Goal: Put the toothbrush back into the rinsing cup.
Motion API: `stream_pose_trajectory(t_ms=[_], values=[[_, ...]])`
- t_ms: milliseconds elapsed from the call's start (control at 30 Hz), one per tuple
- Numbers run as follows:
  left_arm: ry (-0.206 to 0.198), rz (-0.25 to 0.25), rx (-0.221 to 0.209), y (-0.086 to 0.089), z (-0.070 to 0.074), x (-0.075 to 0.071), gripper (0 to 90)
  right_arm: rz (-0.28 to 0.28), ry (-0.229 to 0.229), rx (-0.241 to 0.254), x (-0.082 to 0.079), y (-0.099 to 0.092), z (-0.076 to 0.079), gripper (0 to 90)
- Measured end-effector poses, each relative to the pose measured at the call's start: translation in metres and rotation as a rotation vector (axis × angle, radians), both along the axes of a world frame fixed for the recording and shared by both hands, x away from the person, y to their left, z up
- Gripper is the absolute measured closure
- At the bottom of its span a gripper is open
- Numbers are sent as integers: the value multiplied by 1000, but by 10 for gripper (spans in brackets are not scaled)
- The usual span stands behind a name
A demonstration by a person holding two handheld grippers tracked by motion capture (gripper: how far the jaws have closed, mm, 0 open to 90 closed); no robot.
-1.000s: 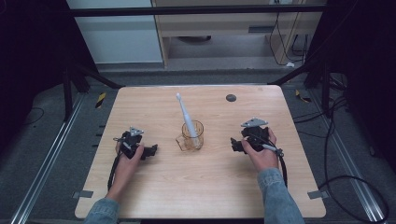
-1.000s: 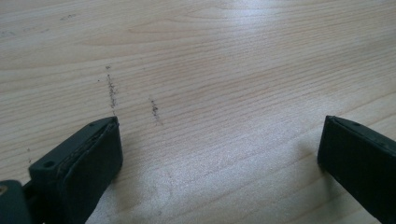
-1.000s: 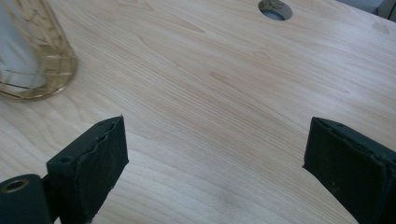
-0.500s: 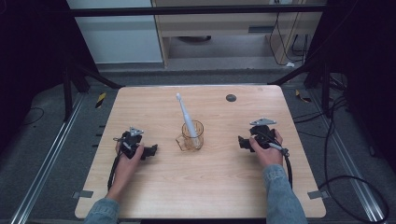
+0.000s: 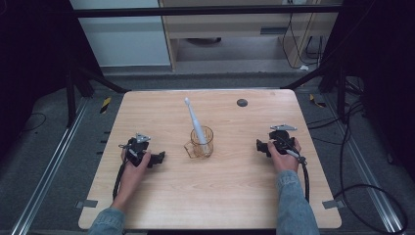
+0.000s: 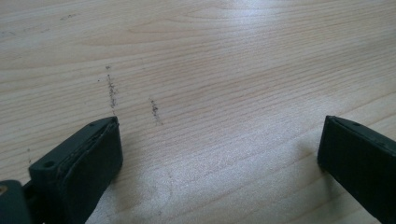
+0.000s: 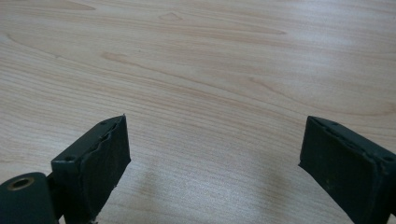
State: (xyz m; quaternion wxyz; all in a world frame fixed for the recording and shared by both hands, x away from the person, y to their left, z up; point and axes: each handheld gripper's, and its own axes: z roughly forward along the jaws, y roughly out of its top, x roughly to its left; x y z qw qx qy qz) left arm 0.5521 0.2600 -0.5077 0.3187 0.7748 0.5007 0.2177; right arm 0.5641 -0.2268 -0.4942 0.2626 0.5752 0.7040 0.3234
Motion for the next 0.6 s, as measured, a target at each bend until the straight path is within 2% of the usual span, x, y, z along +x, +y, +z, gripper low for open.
stream_pose_trajectory(t_ms=[200,300,467,500,533,600], values=[[0,0,0,0,0,0,0,-17,8,-5,3,3,-8,84],[0,-1,1,0,0,0,0,-13,39,-20,4,5,-15,58],[0,-1,0,0,0,0,0,-7,38,-12,5,6,-16,43],[0,-1,0,0,0,0,0,-11,40,-14,4,6,-17,19],[-1,-1,1,0,0,0,0,-42,49,-10,3,6,-17,2],[0,-2,1,0,0,0,0,-64,53,-6,2,7,-17,2]])
